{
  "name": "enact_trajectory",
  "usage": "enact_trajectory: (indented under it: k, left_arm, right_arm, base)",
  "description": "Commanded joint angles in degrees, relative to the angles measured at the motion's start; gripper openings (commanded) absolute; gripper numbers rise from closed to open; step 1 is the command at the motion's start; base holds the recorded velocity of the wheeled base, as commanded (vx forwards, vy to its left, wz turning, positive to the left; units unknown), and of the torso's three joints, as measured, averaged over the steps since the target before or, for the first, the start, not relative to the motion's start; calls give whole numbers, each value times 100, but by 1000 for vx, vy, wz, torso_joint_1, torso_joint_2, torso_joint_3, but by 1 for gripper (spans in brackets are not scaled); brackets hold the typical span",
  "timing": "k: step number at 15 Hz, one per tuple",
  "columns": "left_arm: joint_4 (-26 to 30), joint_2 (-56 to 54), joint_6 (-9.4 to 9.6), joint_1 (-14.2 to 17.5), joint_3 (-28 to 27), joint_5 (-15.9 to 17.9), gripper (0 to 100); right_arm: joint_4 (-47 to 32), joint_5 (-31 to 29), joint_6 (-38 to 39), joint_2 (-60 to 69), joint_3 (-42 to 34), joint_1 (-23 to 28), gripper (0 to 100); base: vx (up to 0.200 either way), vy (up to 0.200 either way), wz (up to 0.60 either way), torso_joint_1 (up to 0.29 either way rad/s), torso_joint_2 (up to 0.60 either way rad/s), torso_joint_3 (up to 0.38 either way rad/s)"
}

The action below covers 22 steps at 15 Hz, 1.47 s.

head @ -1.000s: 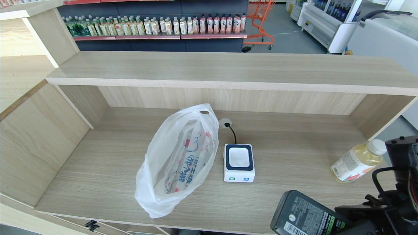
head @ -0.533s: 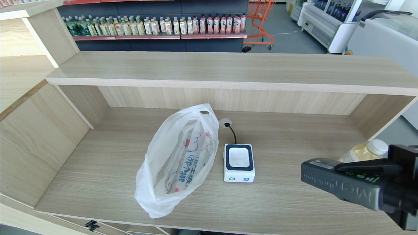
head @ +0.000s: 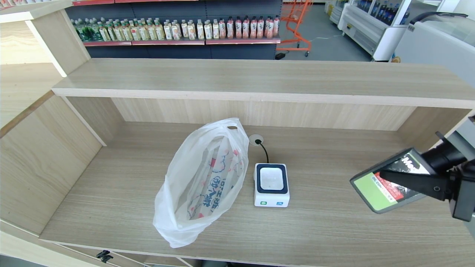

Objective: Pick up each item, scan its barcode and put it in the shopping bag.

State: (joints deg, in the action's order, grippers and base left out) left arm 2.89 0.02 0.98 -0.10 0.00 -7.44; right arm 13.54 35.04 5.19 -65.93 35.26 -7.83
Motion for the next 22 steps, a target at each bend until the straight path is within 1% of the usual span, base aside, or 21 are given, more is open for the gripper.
enact_trajectory:
  k: [1, 2, 3, 8, 10, 11, 14, 16, 18, 20, 22]
  left_arm:
    - [1, -2, -1, 1, 0, -3, 100]
    - [1, -2, -1, 1, 0, -3, 100]
    - [1, 6, -1, 1, 0, -3, 100]
    - [1, -2, -1, 1, 0, -3, 100]
    - [1, 6, -1, 1, 0, -3, 100]
    - [1, 6, -1, 1, 0, -3, 100]
    - [1, 6, -1, 1, 0, -3, 100]
    - [1, -2, -1, 1, 0, -3, 100]
    - [1, -2, -1, 1, 0, -3, 100]
    - [1, 6, -1, 1, 0, -3, 100]
    - [1, 6, -1, 1, 0, -3, 100]
  right_arm:
    - [526, -928, 1212, -1265, 69, -703, 0]
    - [764, -964, 1353, -1599, 69, -703, 0]
    - [843, -964, 1502, -1818, 104, -720, 0]
    - [1265, -981, 1511, -2715, 342, -966, 0]
    - [1326, -1166, 1511, -3040, 500, -1107, 0]
    - [1397, -1166, 1511, -3181, 544, -1133, 0]
    - [1564, -1227, 1511, -3462, 737, -1327, 0]
    - [1660, -1421, 1511, -3664, 878, -1459, 0]
    - [1766, -1429, 1520, -3814, 966, -1564, 0]
    - [1889, -1447, 1520, -4007, 1089, -1626, 0]
    - [1942, -1588, 1520, -4174, 1203, -1687, 0]
  base:
    - [0, 0, 0, 0, 0, 0]
    - [0, 0, 0, 0, 0, 0]
    - [0, 0, 0, 0, 0, 0]
    - [0, 0, 0, 0, 0, 0]
    - [0, 0, 0, 0, 0, 0]
    - [0, 0, 0, 0, 0, 0]
    - [0, 0, 0, 0, 0, 0]
    - [0, 0, 0, 0, 0, 0]
    - [0, 0, 0, 0, 0, 0]
    - [0, 0, 0, 0, 0, 0]
    - [0, 0, 0, 0, 0, 0]
